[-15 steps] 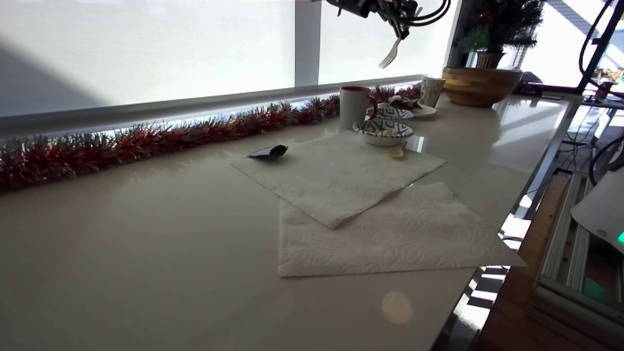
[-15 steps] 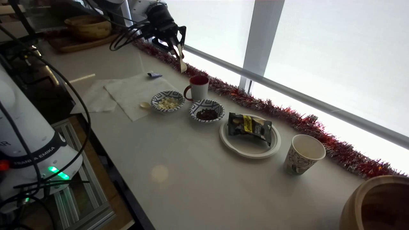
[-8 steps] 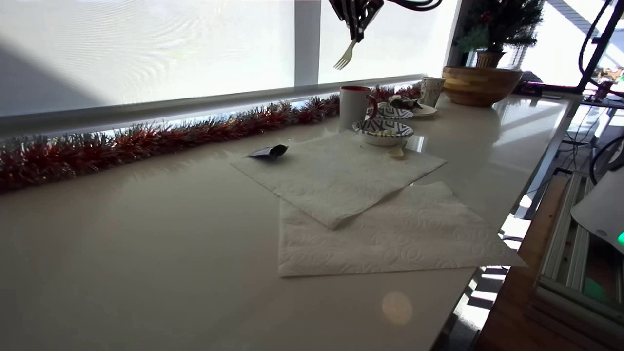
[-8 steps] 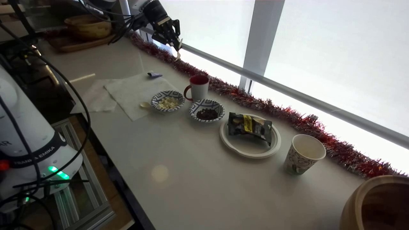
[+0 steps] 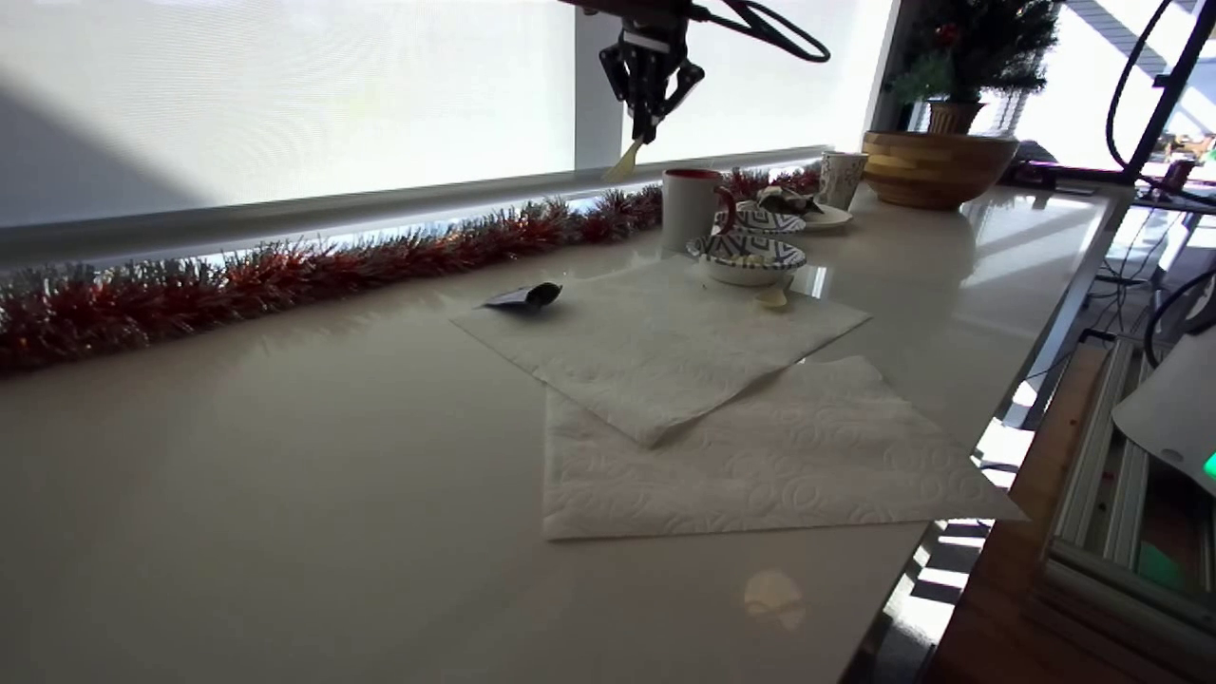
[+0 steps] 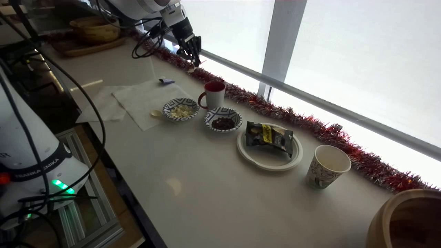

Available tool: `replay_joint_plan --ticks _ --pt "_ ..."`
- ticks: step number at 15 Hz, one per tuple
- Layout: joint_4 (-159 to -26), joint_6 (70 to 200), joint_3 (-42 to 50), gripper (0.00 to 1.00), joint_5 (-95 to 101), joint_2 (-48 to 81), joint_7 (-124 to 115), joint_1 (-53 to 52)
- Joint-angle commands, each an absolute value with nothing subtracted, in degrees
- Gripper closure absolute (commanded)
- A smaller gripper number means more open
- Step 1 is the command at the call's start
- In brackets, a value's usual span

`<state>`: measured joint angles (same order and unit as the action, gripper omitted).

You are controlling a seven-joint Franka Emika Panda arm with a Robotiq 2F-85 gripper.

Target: Pick up one white object with the fork, and then put it in the mug

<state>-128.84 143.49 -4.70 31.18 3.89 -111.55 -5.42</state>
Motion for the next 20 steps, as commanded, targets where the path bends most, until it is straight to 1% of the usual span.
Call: replay_joint_plan --ticks 1,2,3,4,8,11,15,20 --pt "-128.79 144.01 -3.93 0.88 30.11 4.76 -110.38 -6.18" --pt "-128.76 144.27 -3.86 0.88 29.83 5.23 -110.02 -6.29" --pt "-129.05 144.32 -5.03 0.96 24.08 5.89 -102.26 -5.97" --pt "-129.60 145.27 -5.95 0.97 19.76 5.97 -96.77 -5.65" --pt "-129.16 142.37 -7.66 0.96 4.83 7.07 -79.50 -5.89" --pt "-127.56 135.04 -7.61 0.97 -4.24 7.96 -67.62 -5.43" --pt "-125.63 128.25 -6.25 0.97 -6.20 10.73 -60.41 -5.71" --pt "-122.85 127.86 -5.08 0.97 -5.74 15.93 -59.19 -6.29"
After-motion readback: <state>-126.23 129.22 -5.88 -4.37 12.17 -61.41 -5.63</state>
